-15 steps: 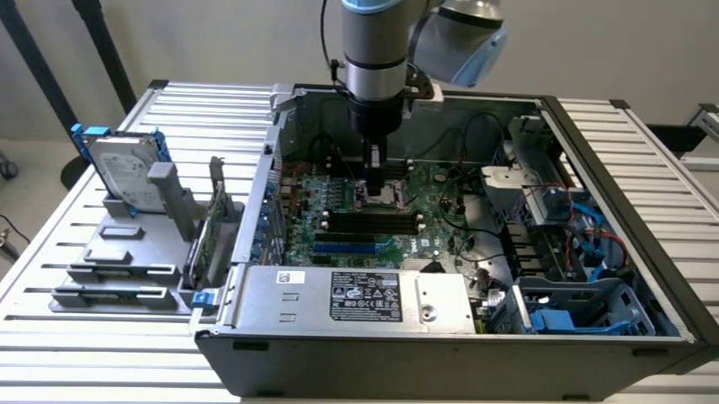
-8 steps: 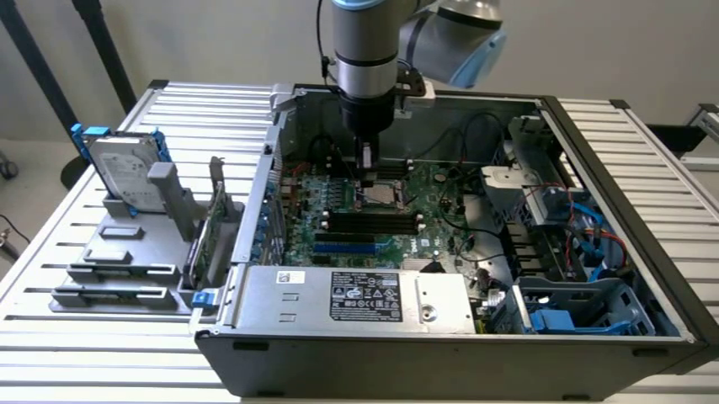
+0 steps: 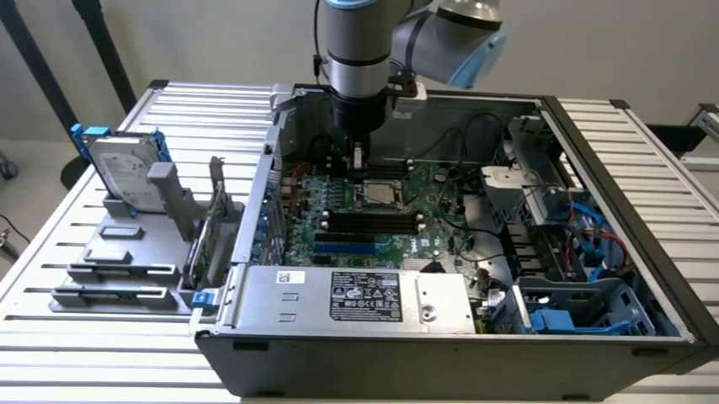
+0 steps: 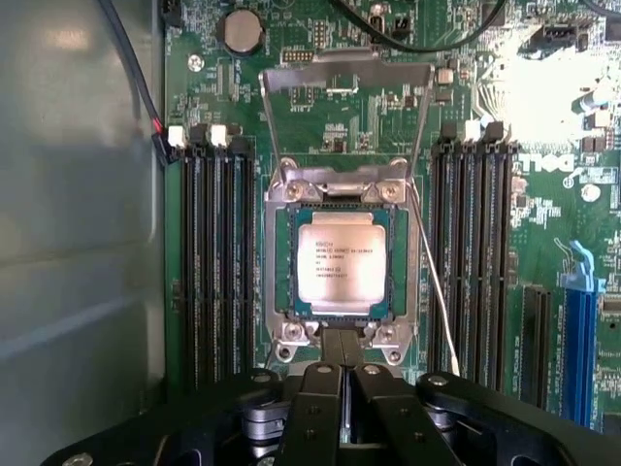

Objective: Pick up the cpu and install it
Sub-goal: 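Place the cpu into insertion slot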

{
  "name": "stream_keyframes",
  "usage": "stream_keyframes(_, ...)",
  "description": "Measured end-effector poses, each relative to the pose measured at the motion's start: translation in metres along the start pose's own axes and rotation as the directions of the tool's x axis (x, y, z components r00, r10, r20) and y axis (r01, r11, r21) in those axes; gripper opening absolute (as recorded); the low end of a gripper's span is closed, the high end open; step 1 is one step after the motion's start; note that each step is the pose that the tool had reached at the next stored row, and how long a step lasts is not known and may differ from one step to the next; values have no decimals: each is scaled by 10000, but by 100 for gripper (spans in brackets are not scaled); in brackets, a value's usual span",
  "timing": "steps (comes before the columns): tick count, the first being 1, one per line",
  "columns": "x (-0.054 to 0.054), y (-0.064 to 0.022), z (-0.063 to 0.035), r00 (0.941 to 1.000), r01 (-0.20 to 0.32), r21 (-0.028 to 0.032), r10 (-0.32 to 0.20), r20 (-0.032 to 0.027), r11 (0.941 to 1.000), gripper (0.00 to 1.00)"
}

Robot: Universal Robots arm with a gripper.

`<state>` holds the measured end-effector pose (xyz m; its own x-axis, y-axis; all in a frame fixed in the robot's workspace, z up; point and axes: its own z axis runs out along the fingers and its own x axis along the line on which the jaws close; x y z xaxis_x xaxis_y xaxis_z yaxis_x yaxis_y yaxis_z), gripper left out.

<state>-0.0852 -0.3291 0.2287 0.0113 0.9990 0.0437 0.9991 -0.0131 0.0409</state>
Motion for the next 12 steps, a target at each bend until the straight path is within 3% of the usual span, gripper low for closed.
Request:
stream_keyframes(2,0,-6,-1,10000,-9,167,9,4,9999,11)
stream_keyframes(5,0,-6,-1,10000,-13,285,13,6,9996,11)
stream_keyframes(12,0,-6,-1,10000,-16,350,16,6,9994,11)
